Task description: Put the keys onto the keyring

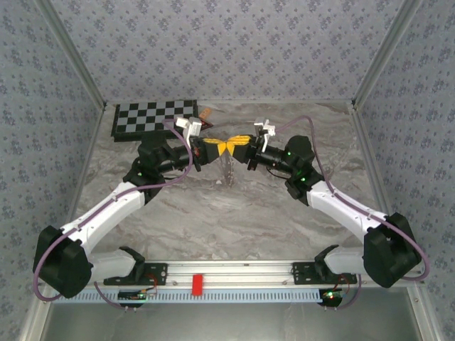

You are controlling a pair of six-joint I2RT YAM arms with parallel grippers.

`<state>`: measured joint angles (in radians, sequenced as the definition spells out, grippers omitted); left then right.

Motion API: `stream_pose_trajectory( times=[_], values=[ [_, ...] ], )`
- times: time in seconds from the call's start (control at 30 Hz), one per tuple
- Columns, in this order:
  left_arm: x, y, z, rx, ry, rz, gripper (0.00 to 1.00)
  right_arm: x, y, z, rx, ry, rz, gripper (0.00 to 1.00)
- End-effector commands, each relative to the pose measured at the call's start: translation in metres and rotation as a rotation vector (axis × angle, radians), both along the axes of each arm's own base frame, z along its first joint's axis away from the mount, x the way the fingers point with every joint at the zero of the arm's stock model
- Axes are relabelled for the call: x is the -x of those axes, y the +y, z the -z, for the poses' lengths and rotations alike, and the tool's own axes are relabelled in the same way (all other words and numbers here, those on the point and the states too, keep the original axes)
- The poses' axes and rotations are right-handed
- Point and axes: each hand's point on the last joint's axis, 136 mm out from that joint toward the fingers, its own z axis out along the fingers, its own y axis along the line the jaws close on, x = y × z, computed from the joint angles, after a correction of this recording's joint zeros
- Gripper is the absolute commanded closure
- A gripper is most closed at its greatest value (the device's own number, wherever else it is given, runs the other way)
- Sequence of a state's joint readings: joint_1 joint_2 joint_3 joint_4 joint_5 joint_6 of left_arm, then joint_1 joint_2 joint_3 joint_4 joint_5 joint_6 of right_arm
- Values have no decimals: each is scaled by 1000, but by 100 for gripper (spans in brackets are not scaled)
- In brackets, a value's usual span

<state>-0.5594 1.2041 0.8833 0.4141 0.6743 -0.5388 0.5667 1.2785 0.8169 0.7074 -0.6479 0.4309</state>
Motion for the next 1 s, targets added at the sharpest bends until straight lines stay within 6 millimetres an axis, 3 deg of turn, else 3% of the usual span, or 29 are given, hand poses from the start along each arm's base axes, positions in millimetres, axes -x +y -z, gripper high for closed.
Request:
stream_pose_trajectory(
  times=[0.0, 0.17, 0.57, 0.63, 0.83, 0.97],
  values=[
    [7, -4, -21, 30, -69, 31, 100, 10, 6, -20, -27, -48, -75, 88],
    [6, -3, -21, 31, -71, 30, 100, 13, 10, -16, -23, -30, -114, 99],
    [2, 0, -15, 22, -58, 7, 100, 22, 4, -26, -87, -22, -186, 100],
    [3, 2, -17, 38, -58, 8, 91, 18, 2, -23, -89, -12, -173, 100],
    [9, 7, -27, 82, -59, 28, 82, 13, -2, -21, -97, -6, -149, 100],
    [10, 11, -30, 108, -53, 32, 69, 12, -2, -20, -101, -4, -150, 100]
  ],
)
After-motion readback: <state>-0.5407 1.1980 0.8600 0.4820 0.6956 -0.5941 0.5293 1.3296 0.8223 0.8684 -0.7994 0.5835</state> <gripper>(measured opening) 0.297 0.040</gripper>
